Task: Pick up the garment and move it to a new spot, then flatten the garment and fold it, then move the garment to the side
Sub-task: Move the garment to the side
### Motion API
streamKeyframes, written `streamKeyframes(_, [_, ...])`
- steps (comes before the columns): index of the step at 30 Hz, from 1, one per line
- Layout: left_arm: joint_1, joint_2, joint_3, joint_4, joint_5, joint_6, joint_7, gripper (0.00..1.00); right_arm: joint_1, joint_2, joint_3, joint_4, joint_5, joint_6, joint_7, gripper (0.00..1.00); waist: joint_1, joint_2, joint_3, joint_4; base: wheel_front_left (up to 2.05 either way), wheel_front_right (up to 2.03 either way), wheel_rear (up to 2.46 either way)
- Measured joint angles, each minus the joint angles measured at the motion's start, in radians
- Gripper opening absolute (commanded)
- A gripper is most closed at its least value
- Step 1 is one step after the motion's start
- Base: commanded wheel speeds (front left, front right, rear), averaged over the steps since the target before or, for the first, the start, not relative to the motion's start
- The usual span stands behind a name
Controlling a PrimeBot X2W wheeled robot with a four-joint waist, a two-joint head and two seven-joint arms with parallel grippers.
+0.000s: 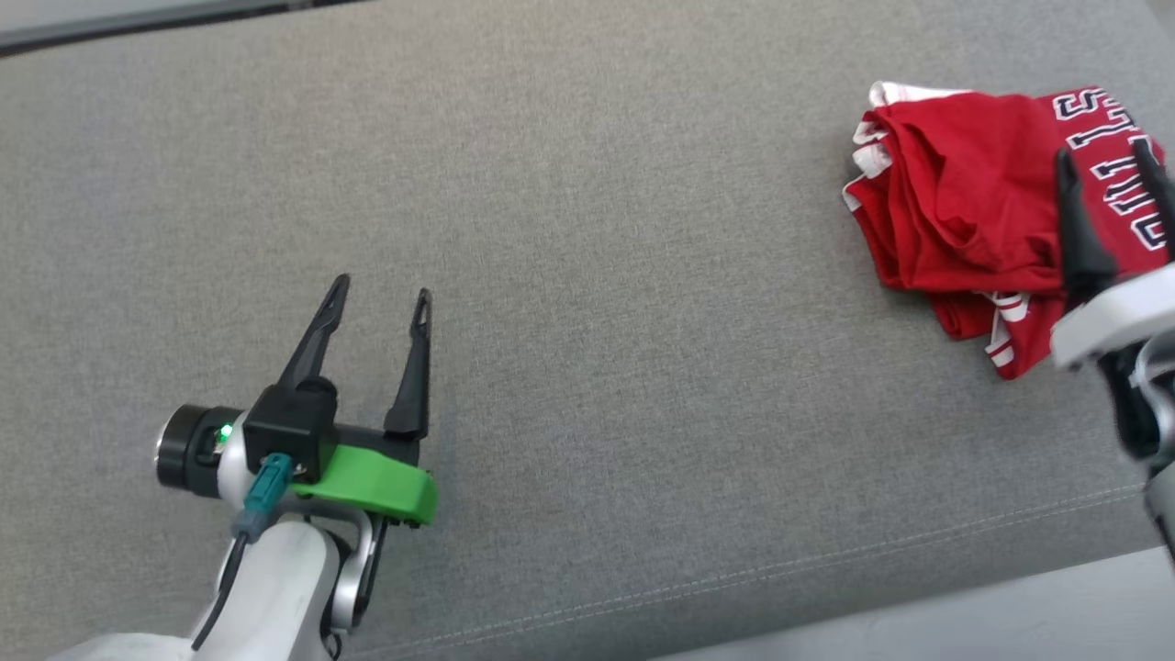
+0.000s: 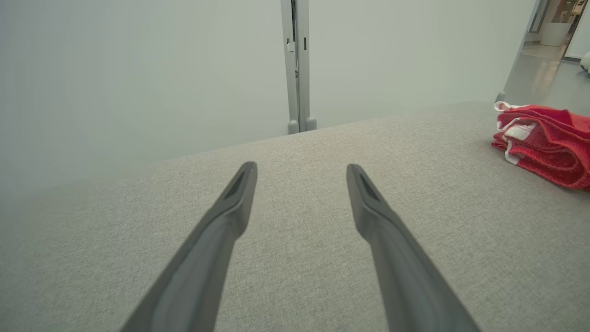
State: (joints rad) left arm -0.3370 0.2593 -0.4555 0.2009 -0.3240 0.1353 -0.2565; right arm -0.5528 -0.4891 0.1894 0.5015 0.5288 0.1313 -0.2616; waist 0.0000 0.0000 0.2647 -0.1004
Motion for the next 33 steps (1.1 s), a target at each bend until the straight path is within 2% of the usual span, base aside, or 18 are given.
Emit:
streamKeyframes(2, [0.018, 0.014, 0.010, -0.004, -0.002, 0.010, 0.002, 1.00, 0.077, 0.058, -0.061, -0.081, -0.058, 0.000, 0.000, 1.00, 0.0000, 0.0000, -0.026, -0.004, 0.00, 0.00, 0.00])
streamKeyframes(3, [0.018, 0.014, 0.010, -0.004, -0.002, 0.010, 0.002, 1.00, 0.077, 0.058, -0.061, -0.081, -0.058, 0.000, 0.000, 1.00, 0.0000, 0.0000, -0.026, -0.004, 0.00, 0.00, 0.00])
streamKeyframes(6, [0.042, 0.030, 0.028, -0.012, -0.012, 0.024, 0.003, 1.00, 0.171, 0.156, -0.123, -0.179, -0.126, 0.000, 0.000, 1.00, 0.0000, -0.0001, -0.063, -0.006, 0.00, 0.00, 0.00])
streamKeyframes(10, [0.078, 0.044, 0.047, -0.027, -0.033, 0.037, 0.004, 1.00, 0.272, 0.263, -0.151, -0.272, -0.202, 0.000, 0.000, 1.00, 0.0000, -0.0001, -0.109, -0.003, 0.00, 0.00, 0.00])
streamKeyframes(15, [0.118, 0.058, 0.061, -0.032, -0.049, 0.041, 0.004, 1.00, 0.368, 0.363, -0.150, -0.354, -0.274, 0.000, 0.018, 1.00, 0.0000, 0.0000, -0.160, 0.008, 0.00, 0.00, 0.00])
streamKeyframes(21, [0.168, 0.066, 0.064, -0.030, -0.062, 0.040, 0.000, 1.00, 0.448, 0.412, -0.133, -0.380, -0.326, 0.000, 0.038, 1.00, 0.0000, 0.0000, -0.216, 0.025, 0.00, 0.00, 0.00])
streamKeyframes(33, [0.234, 0.063, 0.056, -0.021, -0.070, 0.036, -0.001, 1.00, 0.530, 0.437, -0.134, -0.387, -0.371, 0.000, 0.053, 1.00, 0.0000, 0.0000, -0.289, 0.054, 0.00, 0.00, 0.00])
